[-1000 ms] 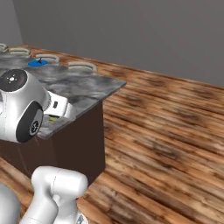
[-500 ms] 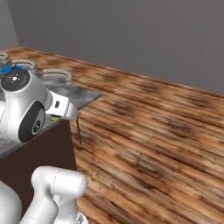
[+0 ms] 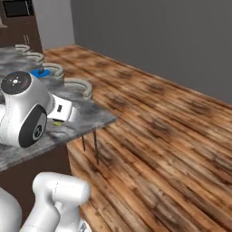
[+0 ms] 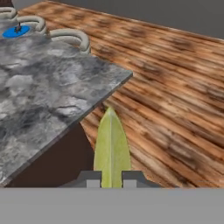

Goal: Take the lemon wedge from the fridge and place it on the plate with fish on the dining counter.

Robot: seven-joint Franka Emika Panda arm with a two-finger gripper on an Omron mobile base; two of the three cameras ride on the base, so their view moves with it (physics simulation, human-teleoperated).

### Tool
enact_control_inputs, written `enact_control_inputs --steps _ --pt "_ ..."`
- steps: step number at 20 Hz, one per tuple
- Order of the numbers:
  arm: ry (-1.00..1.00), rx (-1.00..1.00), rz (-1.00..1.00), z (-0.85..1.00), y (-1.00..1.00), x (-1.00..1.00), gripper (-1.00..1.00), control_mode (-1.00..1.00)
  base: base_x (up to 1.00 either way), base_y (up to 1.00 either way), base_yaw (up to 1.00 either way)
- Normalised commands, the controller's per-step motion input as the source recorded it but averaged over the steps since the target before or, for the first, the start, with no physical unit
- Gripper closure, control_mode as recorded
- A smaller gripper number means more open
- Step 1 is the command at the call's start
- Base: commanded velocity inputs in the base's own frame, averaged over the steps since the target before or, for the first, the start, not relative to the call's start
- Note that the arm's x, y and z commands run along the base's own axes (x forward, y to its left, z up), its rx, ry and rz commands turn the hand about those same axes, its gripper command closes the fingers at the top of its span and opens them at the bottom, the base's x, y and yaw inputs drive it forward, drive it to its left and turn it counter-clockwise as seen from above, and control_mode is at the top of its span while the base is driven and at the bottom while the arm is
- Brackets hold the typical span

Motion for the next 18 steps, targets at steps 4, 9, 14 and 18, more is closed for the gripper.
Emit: enact_control_inputs --steps 4,9,14,18 --pt "0.00 0.00 0.00 0.00 0.00 0.00 1.00 1.00 1.00 -0.55 0.40" --pt "0.00 0.00 0.00 0.00 0.00 0.00 1.00 1.00 1.00 -0.76 0.34" --pt "0.00 0.00 0.00 0.00 0.00 0.00 1.00 1.00 1.00 -0.78 0.33" --pt "0.00 0.00 0.00 0.00 0.00 0.00 1.00 1.00 1.00 -0.64 0.37"
